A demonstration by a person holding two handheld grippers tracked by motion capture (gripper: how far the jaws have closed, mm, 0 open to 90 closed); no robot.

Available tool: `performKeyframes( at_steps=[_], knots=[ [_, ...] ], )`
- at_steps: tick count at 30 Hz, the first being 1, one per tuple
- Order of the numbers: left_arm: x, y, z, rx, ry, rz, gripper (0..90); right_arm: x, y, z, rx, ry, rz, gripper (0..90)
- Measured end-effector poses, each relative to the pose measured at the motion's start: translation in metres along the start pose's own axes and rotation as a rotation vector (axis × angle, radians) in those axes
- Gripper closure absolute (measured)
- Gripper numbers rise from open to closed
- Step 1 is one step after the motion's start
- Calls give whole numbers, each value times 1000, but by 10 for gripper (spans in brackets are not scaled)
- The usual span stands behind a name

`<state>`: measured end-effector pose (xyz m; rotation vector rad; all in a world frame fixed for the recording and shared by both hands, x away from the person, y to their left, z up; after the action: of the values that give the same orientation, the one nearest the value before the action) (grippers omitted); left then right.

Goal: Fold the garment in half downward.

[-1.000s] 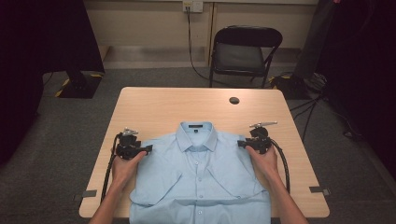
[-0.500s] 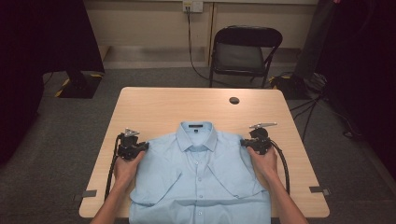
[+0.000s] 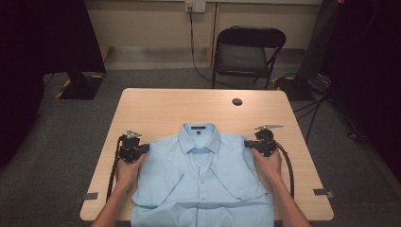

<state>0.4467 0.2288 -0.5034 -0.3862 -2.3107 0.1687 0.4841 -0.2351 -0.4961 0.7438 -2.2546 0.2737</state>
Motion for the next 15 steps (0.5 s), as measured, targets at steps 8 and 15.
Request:
performKeyframes(
  at_steps=[8, 15],
  knots=[
    [8, -2, 0, -23, 5, 7, 893, 7, 3, -3, 11, -19, -9, 872],
    [19, -5, -1, -38, -14, 30, 893, 18, 8, -6, 5, -52, -21, 874]
  ],
)
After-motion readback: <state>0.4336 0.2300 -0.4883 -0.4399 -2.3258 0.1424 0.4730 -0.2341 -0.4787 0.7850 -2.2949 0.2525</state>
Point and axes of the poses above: each handheld gripper's, and its own axes: x roughly backward along the jaws, z roughly out of its underside, y roughly to its left, the point moved 2 cm from there along -x, roughly forward along the jaws, and after that the axes turned 12 degrees about x, right-handed, at the moved point
